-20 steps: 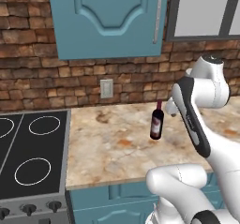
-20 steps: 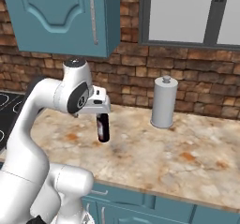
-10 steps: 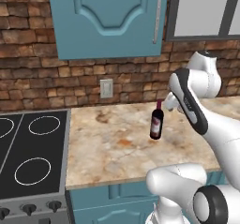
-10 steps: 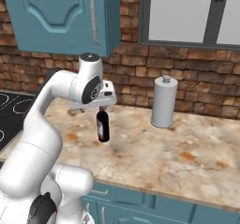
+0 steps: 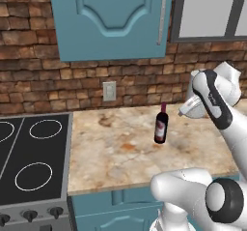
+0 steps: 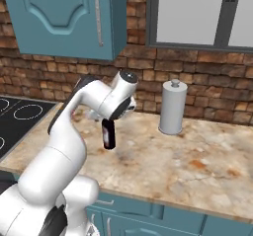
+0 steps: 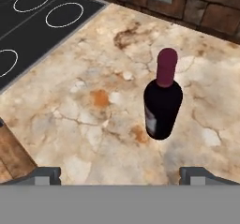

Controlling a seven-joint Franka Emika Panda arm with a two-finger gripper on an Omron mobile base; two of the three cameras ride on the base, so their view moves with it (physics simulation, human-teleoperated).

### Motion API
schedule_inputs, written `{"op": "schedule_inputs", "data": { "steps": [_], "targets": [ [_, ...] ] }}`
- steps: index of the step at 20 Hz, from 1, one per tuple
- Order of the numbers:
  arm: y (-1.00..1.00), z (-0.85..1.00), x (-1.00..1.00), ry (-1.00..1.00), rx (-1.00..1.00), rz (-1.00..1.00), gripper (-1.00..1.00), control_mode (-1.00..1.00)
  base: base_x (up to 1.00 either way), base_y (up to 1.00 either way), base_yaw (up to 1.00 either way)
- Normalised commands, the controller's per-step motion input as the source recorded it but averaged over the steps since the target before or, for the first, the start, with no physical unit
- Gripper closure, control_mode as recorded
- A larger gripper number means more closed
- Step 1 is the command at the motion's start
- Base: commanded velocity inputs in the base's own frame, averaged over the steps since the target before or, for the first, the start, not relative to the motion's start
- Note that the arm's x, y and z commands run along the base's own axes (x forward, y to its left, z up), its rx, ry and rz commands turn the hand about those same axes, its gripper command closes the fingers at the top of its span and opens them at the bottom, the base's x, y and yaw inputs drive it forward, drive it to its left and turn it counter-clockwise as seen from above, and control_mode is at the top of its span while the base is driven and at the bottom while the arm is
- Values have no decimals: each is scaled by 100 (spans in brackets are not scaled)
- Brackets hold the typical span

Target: Place the drinks on the dining counter in a tight cluster.

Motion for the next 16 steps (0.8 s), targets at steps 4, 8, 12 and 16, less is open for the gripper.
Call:
{"op": "schedule_inputs", "data": {
  "steps": [4, 8, 12, 16],
  "targets": [
    [-2, -4, 6, -9, 23, 21, -100, -100, 0, 0, 0],
    [0, -5, 4, -16, 11, 23, -100, -100, 0, 0, 0],
    [0, -36, 0, -31, 0, 21, -100, -100, 0, 0, 0],
    [0, -24, 13, -26, 0, 12, -100, -100, 0, 0, 0]
  ]
}}
